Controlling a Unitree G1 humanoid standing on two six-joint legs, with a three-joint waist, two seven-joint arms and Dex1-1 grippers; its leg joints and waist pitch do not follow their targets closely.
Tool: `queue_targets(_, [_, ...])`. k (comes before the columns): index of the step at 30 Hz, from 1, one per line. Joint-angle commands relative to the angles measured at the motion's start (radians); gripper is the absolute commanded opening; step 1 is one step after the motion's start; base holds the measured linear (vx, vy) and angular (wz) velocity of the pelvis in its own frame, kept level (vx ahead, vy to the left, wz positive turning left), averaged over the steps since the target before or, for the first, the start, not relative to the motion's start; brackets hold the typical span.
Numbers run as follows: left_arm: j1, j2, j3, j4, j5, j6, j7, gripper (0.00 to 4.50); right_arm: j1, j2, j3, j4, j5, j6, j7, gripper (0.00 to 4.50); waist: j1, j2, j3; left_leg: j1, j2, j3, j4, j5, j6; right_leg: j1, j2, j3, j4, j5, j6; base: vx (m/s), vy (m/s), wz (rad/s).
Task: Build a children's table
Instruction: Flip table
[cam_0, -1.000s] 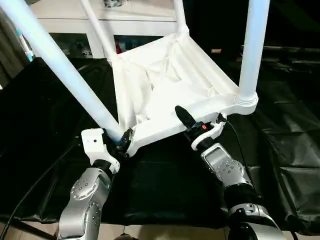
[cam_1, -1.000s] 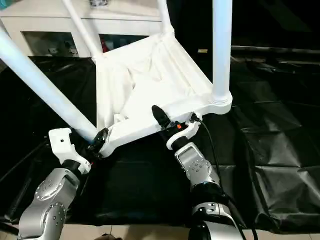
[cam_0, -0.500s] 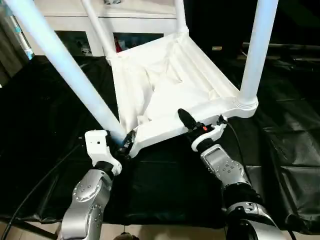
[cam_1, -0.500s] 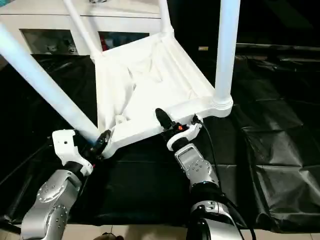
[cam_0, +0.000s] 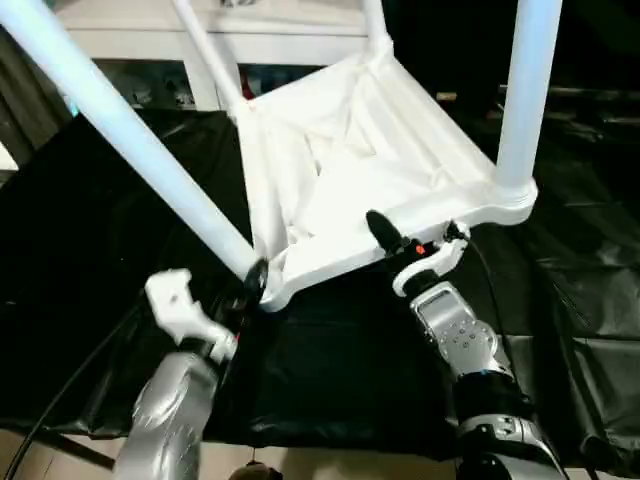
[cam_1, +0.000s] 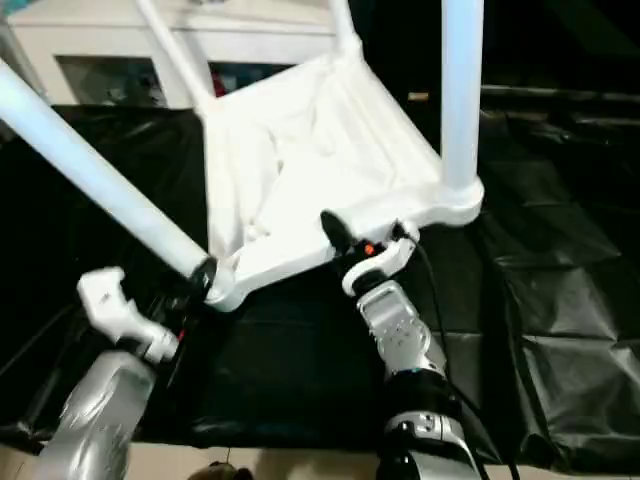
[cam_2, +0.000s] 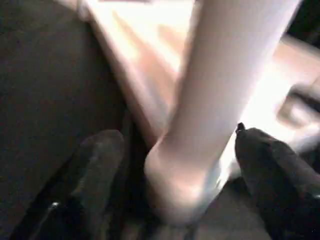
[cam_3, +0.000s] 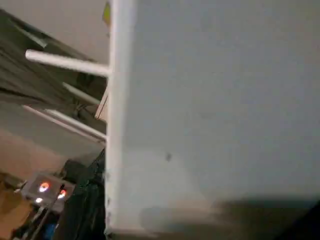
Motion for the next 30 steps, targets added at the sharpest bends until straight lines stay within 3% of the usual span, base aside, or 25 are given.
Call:
queue_targets(1, [0.011, 0.021, -0.023, -0.023, 0.016, 0.008, -0.025, 4.42, -0.028, -0.033, -0.009, -0.164, -0.008, -0.064, 0.022, 1.97, -0.004, 0.002, -0.071, 0.033, 0.069, -0.023, -0.069, -0.141, 0.028, 0.034, -0.090, 0.062, -0.074, -0.044, -0.164, 0.000, 0.000, 0.00])
queue_targets(3, [0.026, 0.046, -0.044, -0.037, 0.032, 0.001, -0.046, 4.50, -0.010, -0.043, 0.008, -0.206, -0.023, -0.058, 0.012, 1.97, 0.002, 0.003, -0.070, 0.032, 0.070, -0.025, -0.071, -0.134, 0.022, 0.035, -0.090, 0.062, -0.073, -0.042, -0.146, 0.000, 0.000, 0.00])
queue_targets(9, [0.044, 0.100, -0.084, -0.106, 0.074, -0.045, -0.091, 4.50, 0.063, -0.084, 0.050, -0.328, -0.078, -0.027, -0.041, 1.97, 0.001, 0.002, -0.070, 0.031, 0.068, -0.025, -0.073, -0.132, 0.012, 0.036, -0.090, 0.063, -0.072, -0.032, -0.131, 0.000, 0.000, 0.00])
queue_targets(17, [0.011, 0.169, -0.179, -0.256, 0.092, -0.009, -0.145, 4.50, 0.126, -0.146, 0.079, -0.425, -0.188, -0.025, -0.130, 1.97, -0.004, -0.001, -0.062, 0.036, 0.063, -0.023, -0.080, -0.188, -0.012, 0.028, -0.085, 0.069, -0.084, -0.165, -0.096, 0.000, 0.000, 0.00])
queue_targets(21, [0.001, 0.186, -0.198, -0.262, 0.115, -0.013, -0.155, 4.50, 0.128, -0.147, 0.085, -0.437, -0.203, -0.032, -0.167, 1.97, -0.013, -0.003, -0.061, 0.035, 0.058, -0.021, -0.082, -0.222, -0.026, 0.026, -0.084, 0.074, -0.091, -0.231, -0.073, 0.000, 0.000, 0.00])
queue_targets(30, [-0.039, 0.219, -0.223, -0.285, 0.148, 0.001, -0.140, 4.50, 0.146, -0.201, 0.146, -0.476, -0.290, -0.013, -0.218, 1.97, -0.021, -0.006, -0.060, 0.040, 0.055, -0.016, -0.082, -0.251, -0.035, 0.021, -0.080, 0.079, -0.096, -0.274, -0.061, 0.000, 0.000, 0.00])
